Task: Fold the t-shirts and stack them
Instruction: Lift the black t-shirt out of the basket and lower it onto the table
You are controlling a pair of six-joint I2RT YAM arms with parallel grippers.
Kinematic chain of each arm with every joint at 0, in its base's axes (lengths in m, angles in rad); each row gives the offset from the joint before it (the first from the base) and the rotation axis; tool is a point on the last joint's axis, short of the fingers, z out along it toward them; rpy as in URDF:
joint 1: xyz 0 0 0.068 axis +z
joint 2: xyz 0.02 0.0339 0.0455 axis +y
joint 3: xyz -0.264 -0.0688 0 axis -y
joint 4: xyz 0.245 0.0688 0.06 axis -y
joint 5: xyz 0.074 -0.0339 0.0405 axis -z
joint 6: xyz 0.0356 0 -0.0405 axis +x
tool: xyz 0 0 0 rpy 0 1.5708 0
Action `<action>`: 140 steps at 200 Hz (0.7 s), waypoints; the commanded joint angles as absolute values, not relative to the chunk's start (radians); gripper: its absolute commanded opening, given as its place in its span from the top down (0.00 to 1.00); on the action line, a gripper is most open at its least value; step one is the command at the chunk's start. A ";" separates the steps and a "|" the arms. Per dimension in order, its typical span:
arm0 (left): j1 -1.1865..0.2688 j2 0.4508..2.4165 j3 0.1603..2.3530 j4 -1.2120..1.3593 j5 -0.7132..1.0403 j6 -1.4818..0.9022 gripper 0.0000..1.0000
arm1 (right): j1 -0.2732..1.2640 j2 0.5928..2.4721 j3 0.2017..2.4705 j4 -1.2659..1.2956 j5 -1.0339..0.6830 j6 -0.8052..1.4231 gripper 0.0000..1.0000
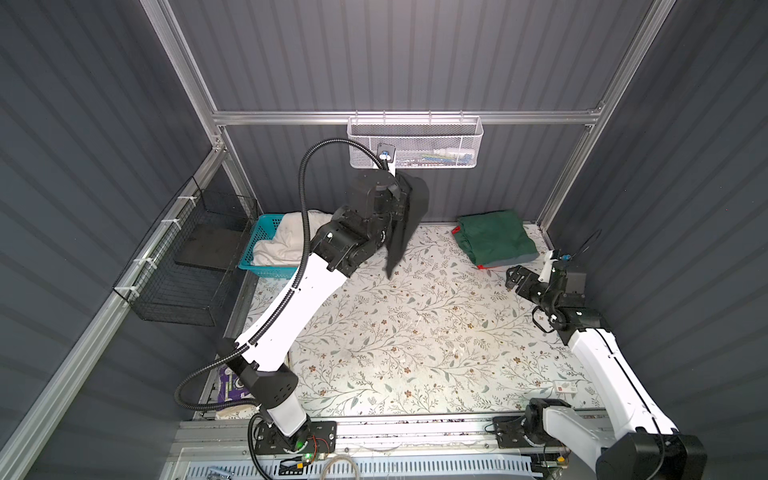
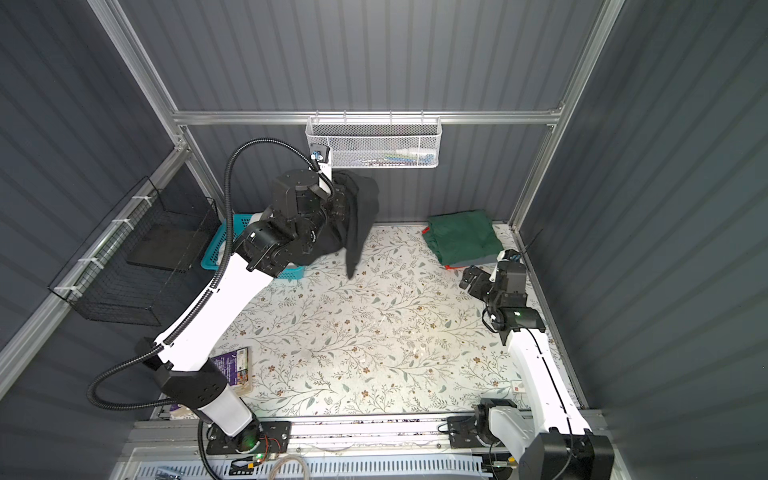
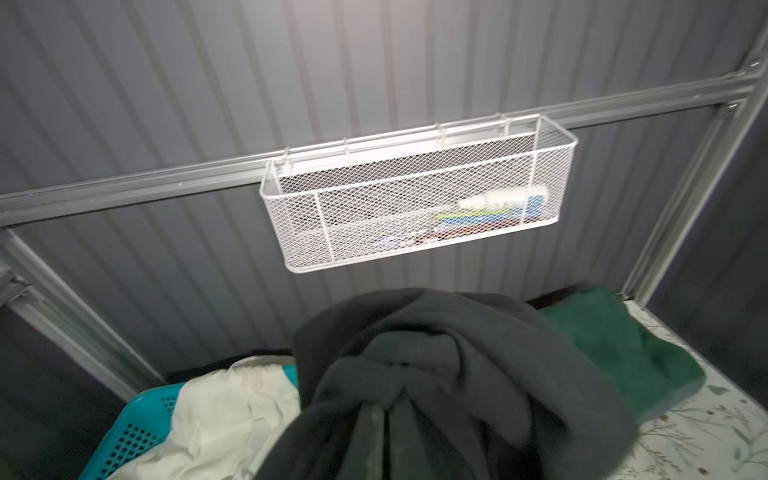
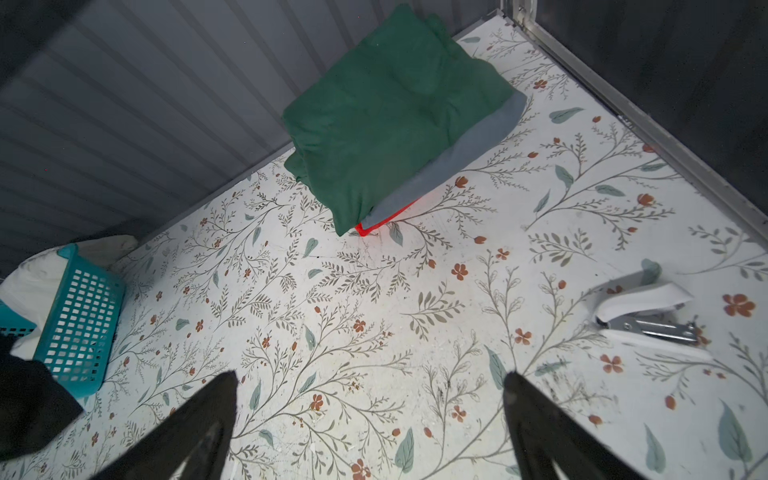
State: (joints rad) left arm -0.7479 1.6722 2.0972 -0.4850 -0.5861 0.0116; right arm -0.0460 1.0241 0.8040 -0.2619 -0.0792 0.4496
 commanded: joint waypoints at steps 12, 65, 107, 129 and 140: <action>-0.730 1.684 2.057 -0.475 -0.577 -0.044 1.00 | -0.041 1.033 0.802 -0.255 -0.155 0.466 0.01; -0.728 1.658 1.754 -0.491 -0.567 -0.209 0.68 | -0.041 1.018 0.791 -0.307 -0.190 0.454 0.01; -0.727 1.662 1.618 -0.544 -0.531 -0.333 0.12 | -0.041 1.031 0.783 -0.325 -0.208 0.460 0.01; -0.729 1.651 1.572 -0.532 -0.458 -0.339 0.06 | -0.041 1.043 0.790 -0.329 -0.223 0.469 0.01; -0.729 1.649 1.543 -0.513 -0.354 -0.325 0.04 | -0.042 1.048 0.802 -0.343 -0.214 0.467 0.01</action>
